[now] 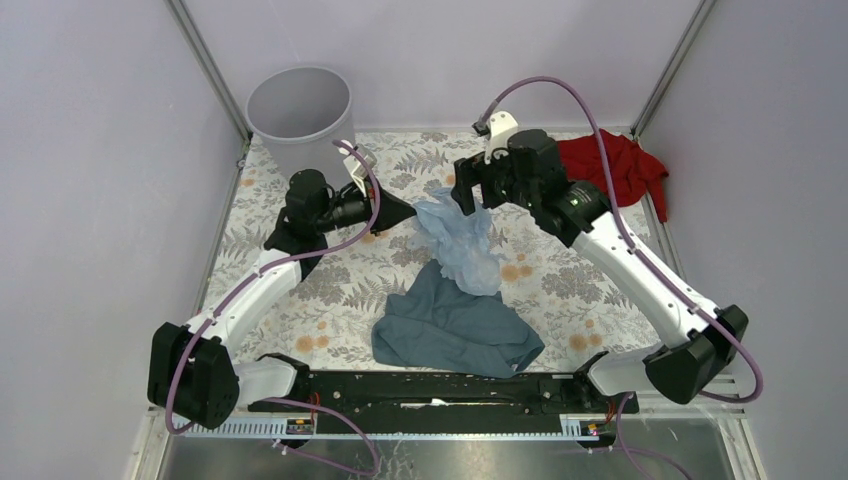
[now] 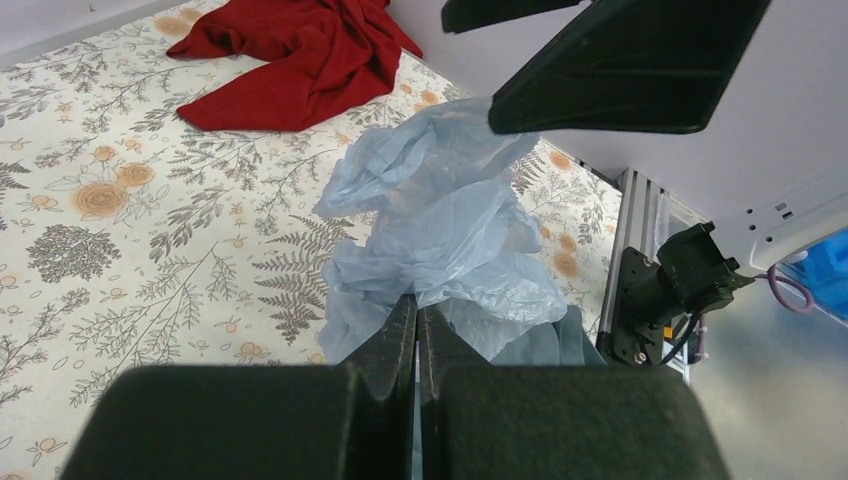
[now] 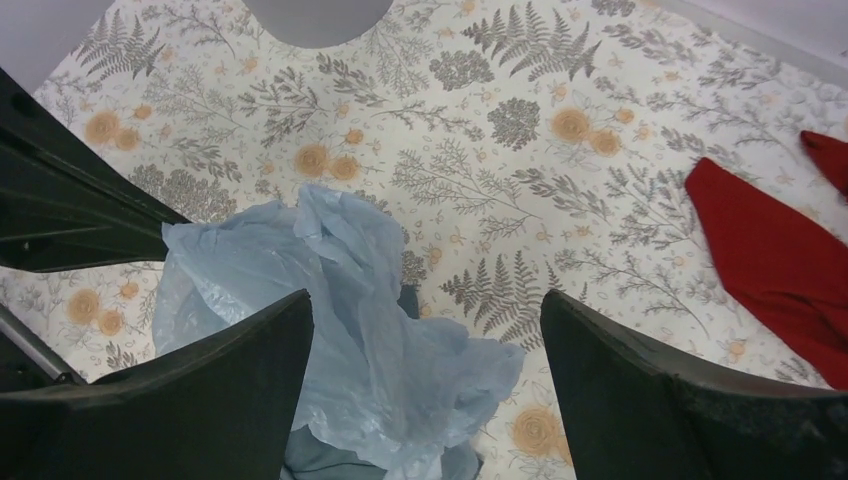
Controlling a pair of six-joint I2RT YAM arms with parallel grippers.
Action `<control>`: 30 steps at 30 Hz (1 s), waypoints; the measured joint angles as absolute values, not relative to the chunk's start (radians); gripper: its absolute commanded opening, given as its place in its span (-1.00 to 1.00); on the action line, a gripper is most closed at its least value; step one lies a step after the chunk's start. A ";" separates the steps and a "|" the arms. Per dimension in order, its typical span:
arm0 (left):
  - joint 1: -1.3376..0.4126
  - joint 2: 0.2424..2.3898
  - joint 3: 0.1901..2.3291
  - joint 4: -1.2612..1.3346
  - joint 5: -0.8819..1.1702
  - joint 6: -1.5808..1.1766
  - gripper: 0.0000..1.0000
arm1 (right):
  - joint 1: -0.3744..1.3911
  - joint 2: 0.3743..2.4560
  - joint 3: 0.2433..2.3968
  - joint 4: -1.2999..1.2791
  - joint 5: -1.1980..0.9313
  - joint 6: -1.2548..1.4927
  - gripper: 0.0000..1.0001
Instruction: Put the trash bags into the trash bin
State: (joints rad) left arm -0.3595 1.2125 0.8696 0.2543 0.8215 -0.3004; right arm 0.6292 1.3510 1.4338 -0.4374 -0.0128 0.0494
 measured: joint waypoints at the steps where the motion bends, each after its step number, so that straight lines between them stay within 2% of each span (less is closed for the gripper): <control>1: -0.360 1.213 0.870 0.251 0.822 -0.298 -1.00 | 0.629 1.365 1.439 -0.438 -0.020 0.050 0.79; 7: -0.365 1.213 0.870 0.233 0.819 -0.287 -1.00 | 0.629 1.427 1.438 -0.438 -0.051 0.102 0.59; 11: -0.368 1.213 0.870 0.233 0.818 -0.284 -1.00 | 0.628 1.454 1.434 -0.422 -0.034 0.150 0.23; 12: -0.368 1.213 0.870 0.233 0.818 -0.284 -1.00 | 0.624 1.456 1.428 -0.405 -0.024 0.168 0.09; 13: -0.368 1.213 0.870 0.233 0.818 -0.284 -1.00 | 0.620 1.456 1.424 -0.395 -0.022 0.181 -0.15; 14: -0.368 1.213 0.870 0.233 0.817 -0.284 -1.00 | 0.610 1.456 1.419 -0.382 -0.029 0.197 -0.51; 15: -0.368 1.213 0.870 0.233 0.817 -0.284 -1.00 | 0.595 1.456 1.415 -0.368 -0.044 0.213 -0.95; 21: -0.368 1.213 0.870 0.233 0.787 -0.284 -1.00 | 0.443 1.460 1.387 -0.282 -0.134 0.345 -1.00; 30: -0.368 1.211 0.931 0.134 0.636 -0.225 -1.00 | 0.328 1.431 1.370 -0.213 -0.176 0.477 -1.00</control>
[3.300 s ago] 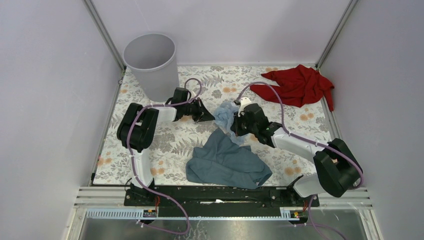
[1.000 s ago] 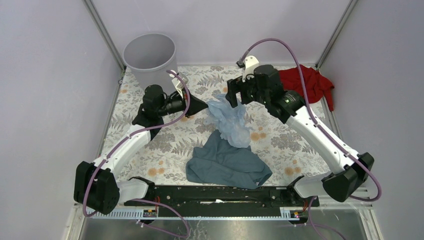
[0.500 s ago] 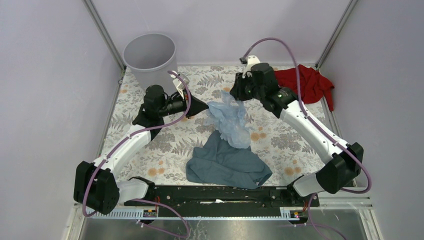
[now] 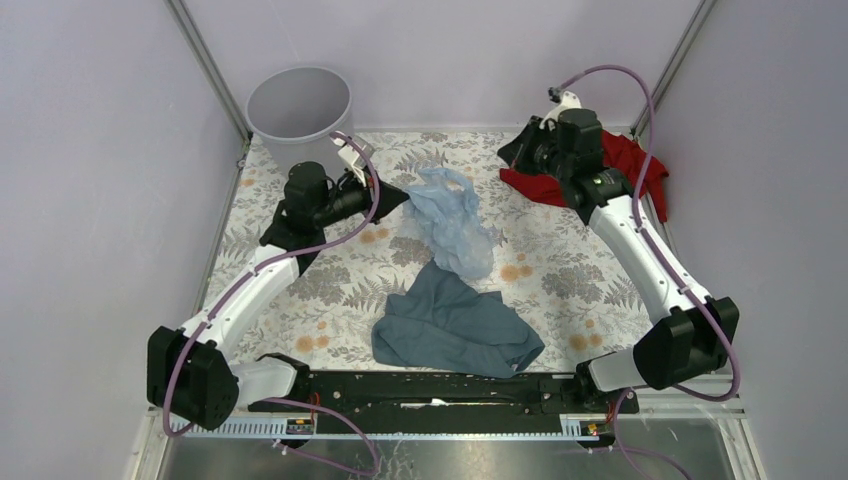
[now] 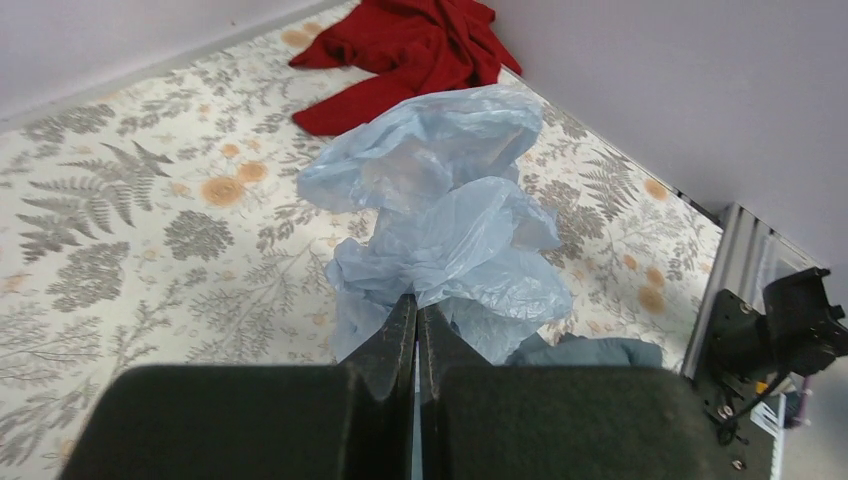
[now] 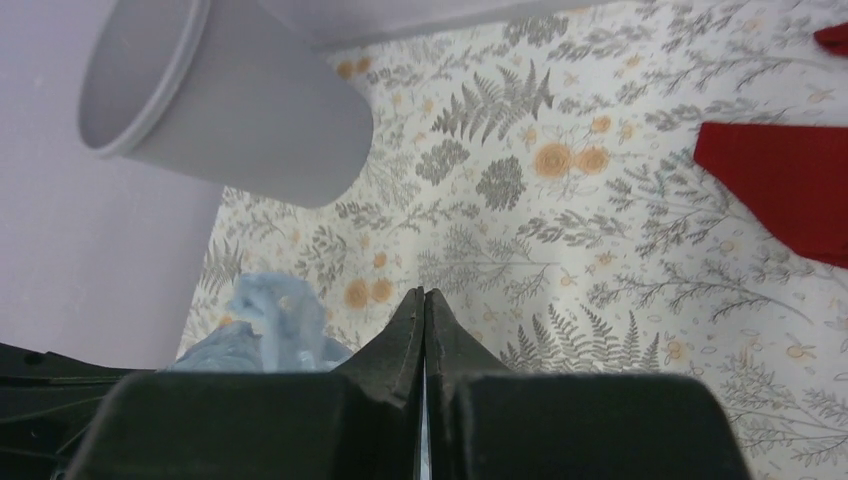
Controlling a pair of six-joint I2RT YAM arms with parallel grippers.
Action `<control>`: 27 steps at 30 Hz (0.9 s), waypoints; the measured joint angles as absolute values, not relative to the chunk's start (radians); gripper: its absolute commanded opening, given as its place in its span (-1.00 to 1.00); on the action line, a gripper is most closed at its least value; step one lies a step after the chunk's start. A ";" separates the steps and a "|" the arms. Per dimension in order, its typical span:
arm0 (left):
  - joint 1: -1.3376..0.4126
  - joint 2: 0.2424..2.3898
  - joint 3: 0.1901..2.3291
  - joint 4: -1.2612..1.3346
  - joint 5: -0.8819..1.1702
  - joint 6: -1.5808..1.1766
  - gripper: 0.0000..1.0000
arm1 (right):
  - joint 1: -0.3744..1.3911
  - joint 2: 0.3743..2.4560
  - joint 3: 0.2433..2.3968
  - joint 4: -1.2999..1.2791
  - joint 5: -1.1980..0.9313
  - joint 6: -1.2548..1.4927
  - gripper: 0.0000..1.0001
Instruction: Put the trash bags into the trash bin
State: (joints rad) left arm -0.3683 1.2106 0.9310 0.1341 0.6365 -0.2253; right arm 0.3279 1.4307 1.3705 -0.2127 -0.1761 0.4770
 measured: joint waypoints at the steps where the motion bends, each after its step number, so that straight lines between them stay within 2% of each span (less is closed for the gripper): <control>1: -0.368 1.209 0.941 0.127 0.624 -0.215 -1.00 | 0.313 1.423 1.370 -0.204 -0.182 0.479 -1.00; 3: -0.368 1.203 0.952 0.117 0.613 -0.198 -1.00 | 0.295 1.415 1.370 -0.191 -0.207 0.469 -0.76; 4: -0.368 1.202 0.957 0.110 0.612 -0.191 -1.00 | 0.286 1.414 1.370 -0.188 -0.232 0.455 -0.53; 6: -0.368 1.202 0.962 0.101 0.612 -0.186 -1.00 | 0.283 1.418 1.370 -0.197 -0.278 0.424 0.11; 8: -0.368 1.202 0.964 0.092 0.617 -0.184 -1.00 | 0.285 1.426 1.366 -0.204 -0.317 0.393 0.59; 10: -0.368 1.202 0.970 0.074 0.630 -0.183 -1.00 | 0.286 1.427 1.342 -0.205 -0.355 0.364 0.85; 14: -0.369 1.202 0.976 0.046 0.683 -0.172 -1.00 | 0.287 1.425 1.286 -0.215 -0.417 0.349 0.99; 23: -0.392 1.199 0.951 -0.045 0.701 -0.072 -1.00 | 0.287 1.411 1.270 -0.324 -0.438 0.322 0.99; 27: -0.400 1.199 0.951 -0.063 0.701 -0.048 -1.00 | 0.288 1.410 1.272 -0.316 -0.517 0.324 0.99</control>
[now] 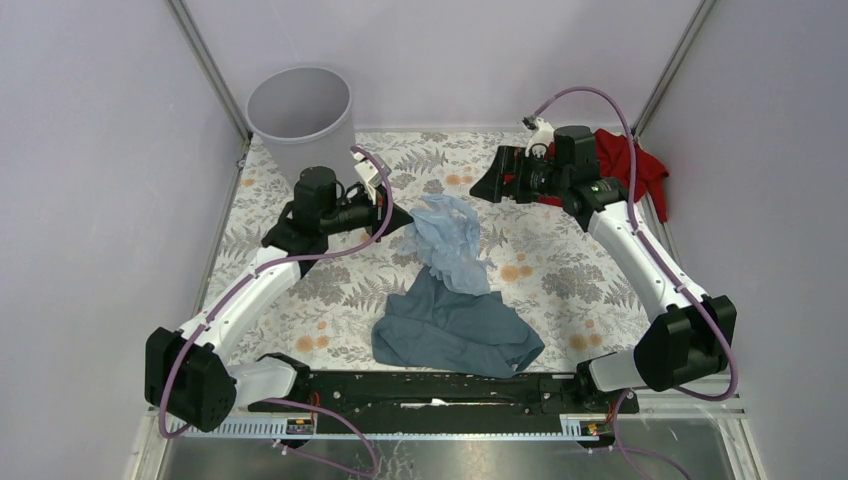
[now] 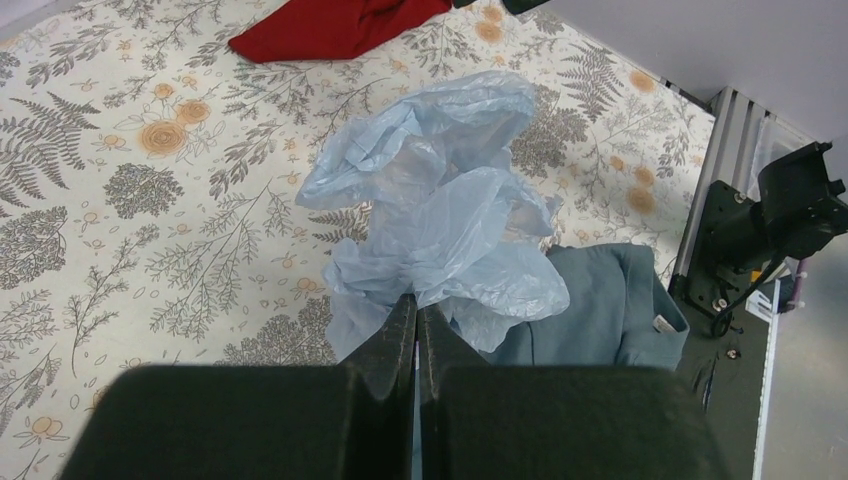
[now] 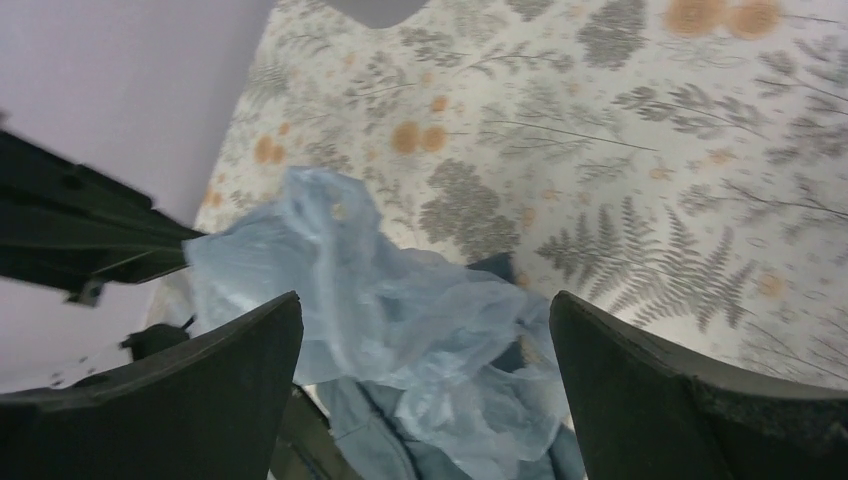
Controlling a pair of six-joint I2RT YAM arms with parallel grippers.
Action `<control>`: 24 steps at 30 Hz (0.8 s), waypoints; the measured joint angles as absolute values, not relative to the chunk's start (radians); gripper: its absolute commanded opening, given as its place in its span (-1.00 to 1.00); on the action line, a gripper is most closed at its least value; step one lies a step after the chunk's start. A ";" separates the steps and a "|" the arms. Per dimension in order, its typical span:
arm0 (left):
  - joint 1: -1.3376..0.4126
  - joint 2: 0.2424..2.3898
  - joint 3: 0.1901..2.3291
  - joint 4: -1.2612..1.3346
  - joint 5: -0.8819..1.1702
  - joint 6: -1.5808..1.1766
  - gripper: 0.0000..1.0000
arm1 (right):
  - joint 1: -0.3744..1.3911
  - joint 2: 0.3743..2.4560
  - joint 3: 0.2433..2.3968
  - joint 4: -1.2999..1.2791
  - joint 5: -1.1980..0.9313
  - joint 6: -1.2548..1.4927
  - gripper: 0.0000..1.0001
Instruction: Put the trash bags into the trash bin
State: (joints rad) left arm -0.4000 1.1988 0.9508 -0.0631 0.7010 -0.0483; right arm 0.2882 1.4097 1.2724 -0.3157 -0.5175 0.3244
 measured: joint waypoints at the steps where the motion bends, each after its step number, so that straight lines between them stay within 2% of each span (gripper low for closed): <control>1: -0.402 1.199 0.951 -0.066 0.700 -0.043 -1.00 | 0.290 1.410 1.272 -0.305 -0.546 0.331 0.99; 6: -0.421 1.200 0.951 -0.094 0.694 -0.010 -1.00 | 0.369 1.433 1.279 -0.249 -0.610 0.340 0.97; 10: -0.438 1.200 0.951 -0.110 0.683 0.007 -1.00 | 0.459 1.511 1.299 -0.248 -0.587 0.318 0.74; 11: -0.440 1.200 0.951 -0.112 0.682 0.009 -1.00 | 0.471 1.531 1.301 -0.253 -0.577 0.310 0.58; 13: -0.440 1.200 0.951 -0.112 0.680 0.012 -1.00 | 0.474 1.557 1.304 -0.260 -0.556 0.294 0.15; 16: -0.440 1.200 0.951 -0.112 0.676 0.015 -1.00 | 0.470 1.569 1.304 -0.263 -0.530 0.276 -0.77; 17: -0.440 1.200 0.951 -0.112 0.673 0.017 -1.00 | 0.469 1.568 1.304 -0.264 -0.521 0.268 -0.97; 21: -0.440 1.200 0.950 -0.112 0.648 0.022 -1.00 | 0.445 1.528 1.272 -0.239 -0.435 0.315 -1.00; 24: -0.441 1.200 0.943 -0.110 0.598 0.023 -1.00 | 0.313 1.434 1.158 -0.139 -0.424 0.441 -1.00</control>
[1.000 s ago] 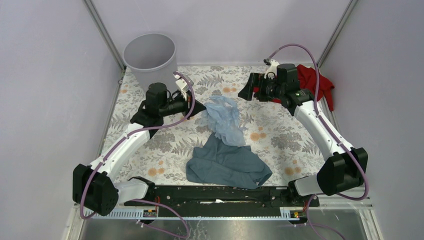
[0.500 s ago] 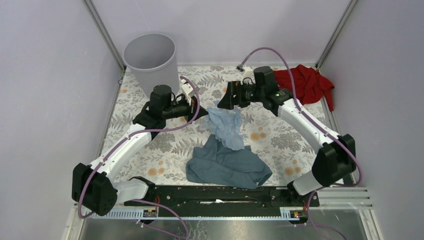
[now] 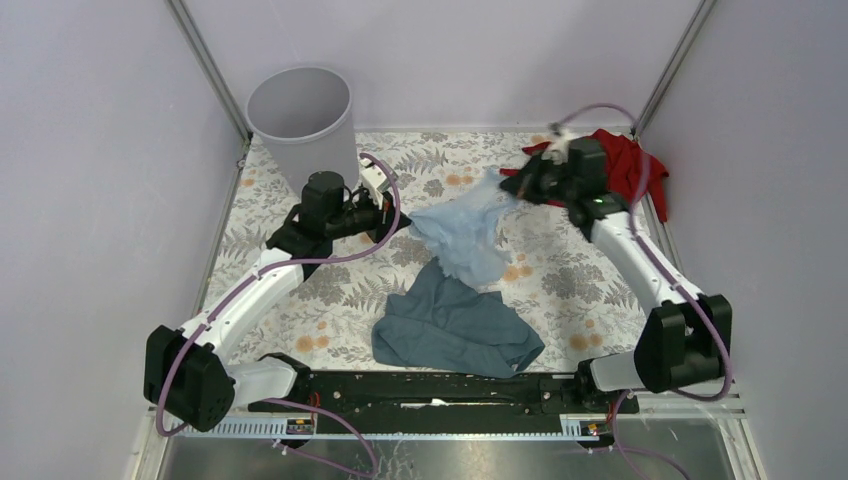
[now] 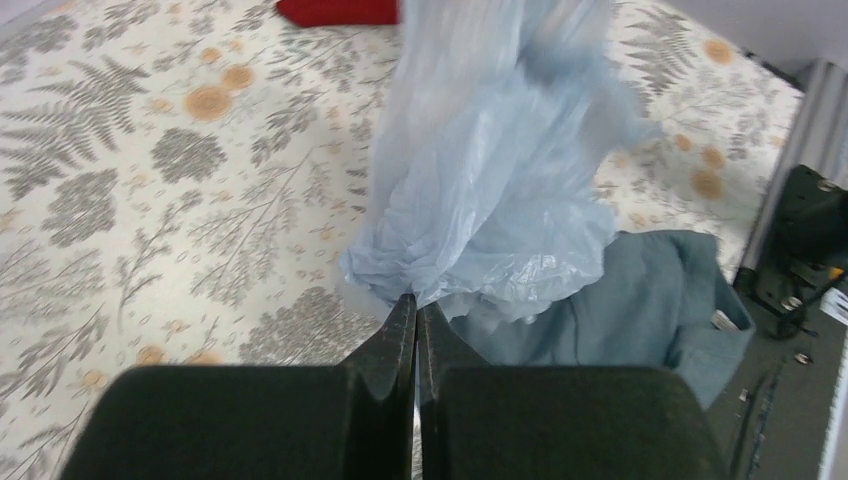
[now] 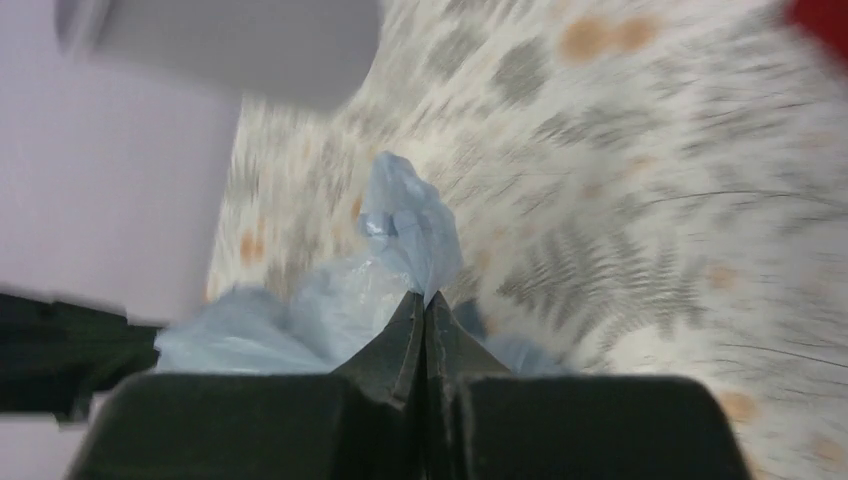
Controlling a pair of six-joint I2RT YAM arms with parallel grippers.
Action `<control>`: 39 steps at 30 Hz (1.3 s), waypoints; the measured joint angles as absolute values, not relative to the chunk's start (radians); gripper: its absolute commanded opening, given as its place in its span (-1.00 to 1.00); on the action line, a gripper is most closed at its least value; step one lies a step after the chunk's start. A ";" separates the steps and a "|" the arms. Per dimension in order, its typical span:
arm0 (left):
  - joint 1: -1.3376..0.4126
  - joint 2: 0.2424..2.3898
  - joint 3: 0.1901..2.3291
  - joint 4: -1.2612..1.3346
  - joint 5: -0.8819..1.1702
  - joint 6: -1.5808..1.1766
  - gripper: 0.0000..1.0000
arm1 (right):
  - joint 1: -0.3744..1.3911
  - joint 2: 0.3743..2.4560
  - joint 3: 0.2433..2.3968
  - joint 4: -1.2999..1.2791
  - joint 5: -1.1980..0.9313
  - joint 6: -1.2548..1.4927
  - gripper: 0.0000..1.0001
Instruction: Put the trash bags into the trash bin
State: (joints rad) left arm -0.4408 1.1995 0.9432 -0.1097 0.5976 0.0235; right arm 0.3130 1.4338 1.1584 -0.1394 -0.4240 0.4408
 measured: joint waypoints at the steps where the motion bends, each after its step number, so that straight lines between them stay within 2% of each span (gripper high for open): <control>1: -0.441 1.200 0.940 -0.111 0.573 0.024 -1.00 | 0.239 1.404 1.117 -0.087 -0.438 0.504 -1.00; 5: -0.442 1.196 0.929 -0.102 0.463 0.024 -1.00 | 0.008 1.396 1.013 0.184 -0.530 0.795 -1.00; 10: -0.442 1.171 0.900 -0.097 0.348 0.027 -1.00 | -0.046 1.489 0.911 0.598 -0.682 1.173 -1.00; 14: -0.442 1.163 0.895 -0.095 0.274 0.029 -1.00 | -0.058 1.533 0.904 0.757 -0.755 1.323 -1.00; 15: -0.442 1.163 0.895 -0.095 0.259 0.029 -0.87 | -0.060 1.533 0.904 0.784 -0.766 1.343 -1.00; 16: -0.442 1.163 0.895 -0.096 0.243 0.028 -0.57 | -0.065 1.532 0.911 0.802 -0.781 1.352 -1.00; 17: -0.442 1.163 0.895 -0.096 0.233 0.026 -0.13 | -0.067 1.531 0.924 0.806 -0.790 1.354 -1.00; 18: -0.442 1.163 0.895 -0.096 0.226 0.025 0.13 | -0.068 1.530 0.942 0.799 -0.802 1.345 -1.00; 19: -0.441 1.163 0.896 -0.097 0.221 0.017 0.31 | -0.066 1.529 0.965 0.785 -0.807 1.327 -1.00; 21: -0.441 1.165 0.904 -0.111 0.228 -0.018 0.53 | -0.059 1.524 1.021 0.734 -0.816 1.266 -1.00; 22: -0.441 1.168 0.914 -0.120 0.237 -0.029 0.71 | -0.052 1.518 1.054 0.691 -0.818 1.218 -1.00; 23: -0.440 1.172 0.930 -0.131 0.247 -0.042 0.76 | -0.045 1.512 1.089 0.641 -0.817 1.167 -1.00; 28: -0.439 1.181 1.072 -0.189 0.310 -0.173 0.83 | 0.031 1.471 1.258 0.380 -0.764 0.856 -1.00; 33: -0.421 1.164 1.148 -0.232 0.327 -0.360 0.87 | 0.180 1.466 1.365 0.254 -0.682 0.616 -1.00; 36: -0.352 1.158 1.146 -0.252 0.374 -0.519 0.86 | 0.270 1.465 1.335 0.269 -0.637 0.505 -1.00; 39: -0.265 1.158 1.086 -0.198 0.460 -0.711 0.90 | 0.360 1.464 1.214 0.344 -0.587 0.418 -1.00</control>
State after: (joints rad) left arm -0.2653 1.1580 1.0859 -0.1982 0.4599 -0.7113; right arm 0.3603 1.4639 1.2144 0.3443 -0.5869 0.4175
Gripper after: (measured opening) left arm 0.936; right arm 0.014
